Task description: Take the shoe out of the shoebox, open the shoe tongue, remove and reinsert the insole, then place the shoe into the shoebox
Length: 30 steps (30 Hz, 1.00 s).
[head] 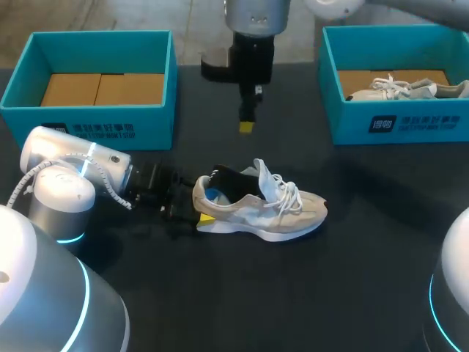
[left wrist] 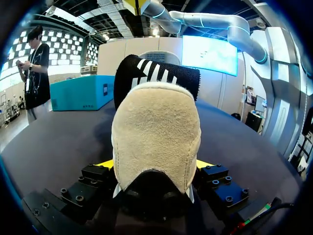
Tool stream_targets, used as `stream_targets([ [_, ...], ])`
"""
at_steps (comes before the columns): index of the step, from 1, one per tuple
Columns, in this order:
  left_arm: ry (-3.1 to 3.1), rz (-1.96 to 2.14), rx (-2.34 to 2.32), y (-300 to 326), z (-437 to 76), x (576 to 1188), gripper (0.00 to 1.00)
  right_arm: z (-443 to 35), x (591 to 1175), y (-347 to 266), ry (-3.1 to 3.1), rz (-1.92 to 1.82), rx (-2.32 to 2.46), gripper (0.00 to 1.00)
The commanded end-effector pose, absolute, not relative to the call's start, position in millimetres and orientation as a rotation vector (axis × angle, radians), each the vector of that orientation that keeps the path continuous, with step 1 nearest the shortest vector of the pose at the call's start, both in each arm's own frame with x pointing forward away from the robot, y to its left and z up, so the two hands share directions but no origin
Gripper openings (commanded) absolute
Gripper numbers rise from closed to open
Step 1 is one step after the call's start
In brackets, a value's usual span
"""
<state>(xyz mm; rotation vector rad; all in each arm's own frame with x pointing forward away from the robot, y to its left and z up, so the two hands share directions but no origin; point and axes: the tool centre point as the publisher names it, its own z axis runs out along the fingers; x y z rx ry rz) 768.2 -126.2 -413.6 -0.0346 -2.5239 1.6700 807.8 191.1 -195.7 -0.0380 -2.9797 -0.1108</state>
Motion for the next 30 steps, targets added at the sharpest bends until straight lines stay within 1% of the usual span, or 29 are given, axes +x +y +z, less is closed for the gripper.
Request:
stream_targets([
  [1,-2.525,1.669,-0.033,-126,-415,768,0.00,-177,806,185,-2.993,-0.089,-0.059,0.00],
  [18,-2.525,1.669,-0.033,-126,-415,768,0.00,-164,809,192,-2.946,-0.149,-0.126,0.00],
  [30,-2.525,1.669,-0.033,-126,-415,768,0.00,-177,810,205,-2.830,-0.258,-0.143,0.00],
])
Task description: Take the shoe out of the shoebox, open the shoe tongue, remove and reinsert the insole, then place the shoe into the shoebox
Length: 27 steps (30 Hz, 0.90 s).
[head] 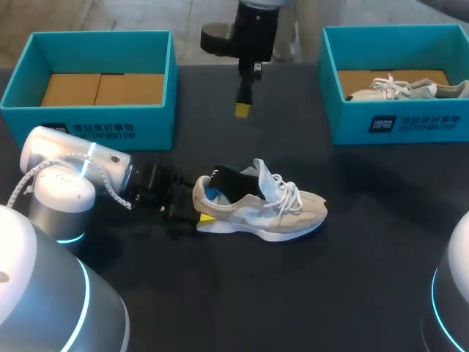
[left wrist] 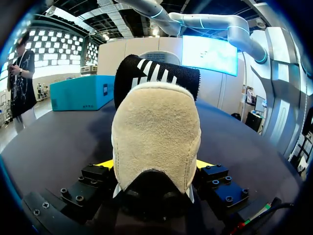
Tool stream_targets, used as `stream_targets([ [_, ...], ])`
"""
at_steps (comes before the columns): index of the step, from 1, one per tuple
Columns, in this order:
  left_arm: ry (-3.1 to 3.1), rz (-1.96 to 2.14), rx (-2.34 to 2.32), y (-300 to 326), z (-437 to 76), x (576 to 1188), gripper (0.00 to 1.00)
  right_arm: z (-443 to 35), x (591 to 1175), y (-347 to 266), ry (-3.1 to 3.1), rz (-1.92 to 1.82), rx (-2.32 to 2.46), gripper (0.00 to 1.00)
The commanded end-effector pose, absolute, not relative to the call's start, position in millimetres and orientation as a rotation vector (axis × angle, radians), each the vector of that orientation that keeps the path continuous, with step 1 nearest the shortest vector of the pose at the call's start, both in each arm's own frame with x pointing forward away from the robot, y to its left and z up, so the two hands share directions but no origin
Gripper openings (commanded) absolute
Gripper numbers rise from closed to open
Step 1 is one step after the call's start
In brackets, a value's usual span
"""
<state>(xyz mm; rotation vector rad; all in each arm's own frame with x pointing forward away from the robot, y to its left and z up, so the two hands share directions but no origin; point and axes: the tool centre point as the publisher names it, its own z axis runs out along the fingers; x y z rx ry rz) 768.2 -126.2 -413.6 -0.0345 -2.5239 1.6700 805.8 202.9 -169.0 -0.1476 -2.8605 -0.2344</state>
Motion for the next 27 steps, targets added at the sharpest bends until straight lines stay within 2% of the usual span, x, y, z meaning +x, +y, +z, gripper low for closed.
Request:
stream_targets([
  [1,-2.525,1.669,-0.033,-125.7,-415.2,768.4,0.00,-177.1,810.4,206.2,-2.826,-0.266,-0.150,0.00],
  [27,-2.525,1.669,-0.033,-125.7,-415.2,768.4,0.00,-179.8,809.9,206.6,-2.820,-0.272,-0.166,0.00],
])
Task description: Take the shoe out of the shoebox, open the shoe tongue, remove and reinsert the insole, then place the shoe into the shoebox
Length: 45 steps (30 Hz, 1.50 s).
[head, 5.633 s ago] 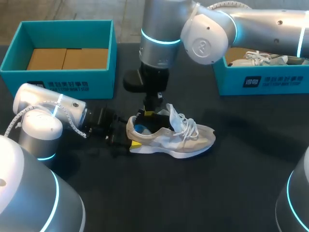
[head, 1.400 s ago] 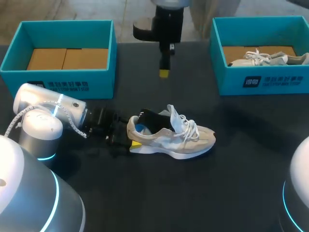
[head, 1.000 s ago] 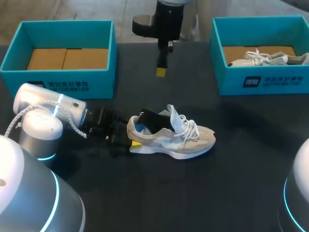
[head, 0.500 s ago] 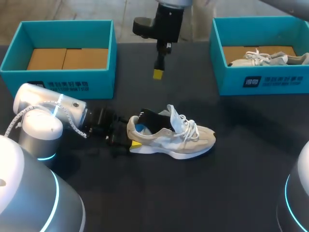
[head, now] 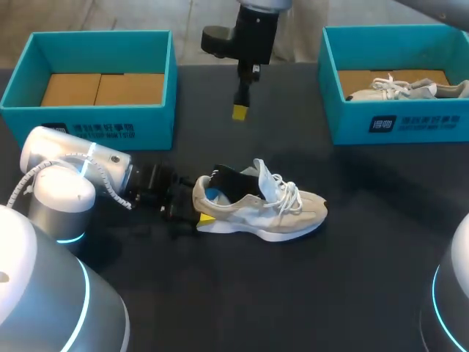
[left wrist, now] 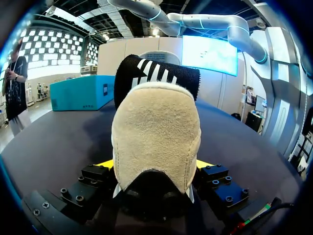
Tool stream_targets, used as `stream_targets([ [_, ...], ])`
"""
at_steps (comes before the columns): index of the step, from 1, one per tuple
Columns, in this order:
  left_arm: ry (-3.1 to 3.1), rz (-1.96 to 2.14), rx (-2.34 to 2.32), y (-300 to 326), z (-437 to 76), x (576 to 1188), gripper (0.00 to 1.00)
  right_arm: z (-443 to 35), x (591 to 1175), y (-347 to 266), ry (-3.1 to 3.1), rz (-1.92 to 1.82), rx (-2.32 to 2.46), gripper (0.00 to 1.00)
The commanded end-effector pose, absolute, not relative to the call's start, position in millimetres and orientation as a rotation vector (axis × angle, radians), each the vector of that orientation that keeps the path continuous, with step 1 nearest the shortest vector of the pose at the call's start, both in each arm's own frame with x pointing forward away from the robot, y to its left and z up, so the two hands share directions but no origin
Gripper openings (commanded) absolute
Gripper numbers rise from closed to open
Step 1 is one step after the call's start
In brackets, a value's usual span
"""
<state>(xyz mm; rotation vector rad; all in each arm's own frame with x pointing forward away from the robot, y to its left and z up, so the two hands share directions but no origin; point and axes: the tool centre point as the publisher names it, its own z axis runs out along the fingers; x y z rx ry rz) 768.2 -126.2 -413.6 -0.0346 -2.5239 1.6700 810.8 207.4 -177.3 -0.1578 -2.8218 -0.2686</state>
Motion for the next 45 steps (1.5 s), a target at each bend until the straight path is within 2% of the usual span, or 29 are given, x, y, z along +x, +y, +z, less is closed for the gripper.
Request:
stream_targets([
  [1,-2.525,1.669,-0.033,-126,-415,768,0.00,-182,809,206,-2.803,-0.281,-0.185,0.00],
  [12,-2.525,1.669,-0.033,-126,-415,768,0.00,-210,816,216,-2.685,-0.294,-0.197,0.00],
  [18,-2.525,1.669,-0.033,-126,-415,768,0.00,-224,817,220,-2.646,-0.304,-0.175,0.08],
  [31,-2.525,1.669,-0.033,-126,-415,768,0.00,-265,816,226,-2.536,-0.312,-0.155,0.13],
  [41,-2.525,1.669,-0.033,-126,-415,768,0.00,-286,818,224,-2.451,-0.313,-0.116,0.25],
  [45,-2.525,1.669,-0.033,-126,-415,768,0.00,-291,817,225,-2.405,-0.314,-0.107,0.27],
])
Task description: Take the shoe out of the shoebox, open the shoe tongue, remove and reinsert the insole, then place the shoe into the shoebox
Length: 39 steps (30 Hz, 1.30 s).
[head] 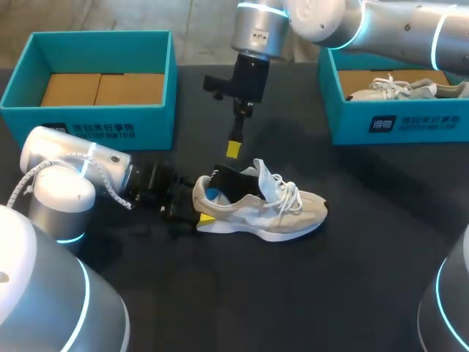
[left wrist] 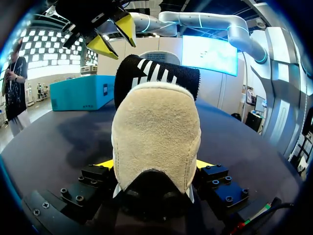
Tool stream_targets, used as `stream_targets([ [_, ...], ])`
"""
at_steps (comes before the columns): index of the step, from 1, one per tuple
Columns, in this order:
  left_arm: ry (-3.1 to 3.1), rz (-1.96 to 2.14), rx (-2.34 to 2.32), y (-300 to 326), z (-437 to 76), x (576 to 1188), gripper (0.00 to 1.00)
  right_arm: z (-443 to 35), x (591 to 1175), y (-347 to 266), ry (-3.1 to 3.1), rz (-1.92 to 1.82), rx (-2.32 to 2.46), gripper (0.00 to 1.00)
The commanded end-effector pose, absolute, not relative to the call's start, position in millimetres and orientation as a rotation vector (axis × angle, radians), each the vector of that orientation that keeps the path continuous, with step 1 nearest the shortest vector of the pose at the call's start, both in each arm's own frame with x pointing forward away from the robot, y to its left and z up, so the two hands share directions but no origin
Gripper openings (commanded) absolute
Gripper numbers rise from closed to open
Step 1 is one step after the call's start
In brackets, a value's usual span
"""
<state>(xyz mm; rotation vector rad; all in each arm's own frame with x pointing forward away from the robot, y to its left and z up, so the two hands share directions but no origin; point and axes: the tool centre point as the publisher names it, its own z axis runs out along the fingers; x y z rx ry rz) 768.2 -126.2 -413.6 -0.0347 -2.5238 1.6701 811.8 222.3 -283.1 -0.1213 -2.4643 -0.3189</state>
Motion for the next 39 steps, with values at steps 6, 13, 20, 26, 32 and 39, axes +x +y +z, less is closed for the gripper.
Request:
stream_targets([
  [6,-2.525,1.669,-0.033,-126,-415,768,0.00,-292,810,228,-2.351,-0.340,-0.115,0.26],
  [13,-2.525,1.669,-0.033,-126,-415,768,0.00,-291,799,237,-2.316,-0.355,-0.117,0.31],
  [20,-2.525,1.669,-0.033,-126,-415,768,0.00,-297,794,242,-2.310,-0.378,-0.139,0.35],
  [26,-2.525,1.669,-0.033,-126,-415,768,0.00,-302,790,240,-2.310,-0.380,-0.155,0.40],
  [32,-2.525,1.669,-0.033,-126,-415,768,0.00,-302,786,236,-2.305,-0.375,-0.177,0.43],
  [39,-2.525,1.669,-0.033,-126,-415,768,0.00,-298,782,239,-2.257,-0.330,-0.171,0.44],
])
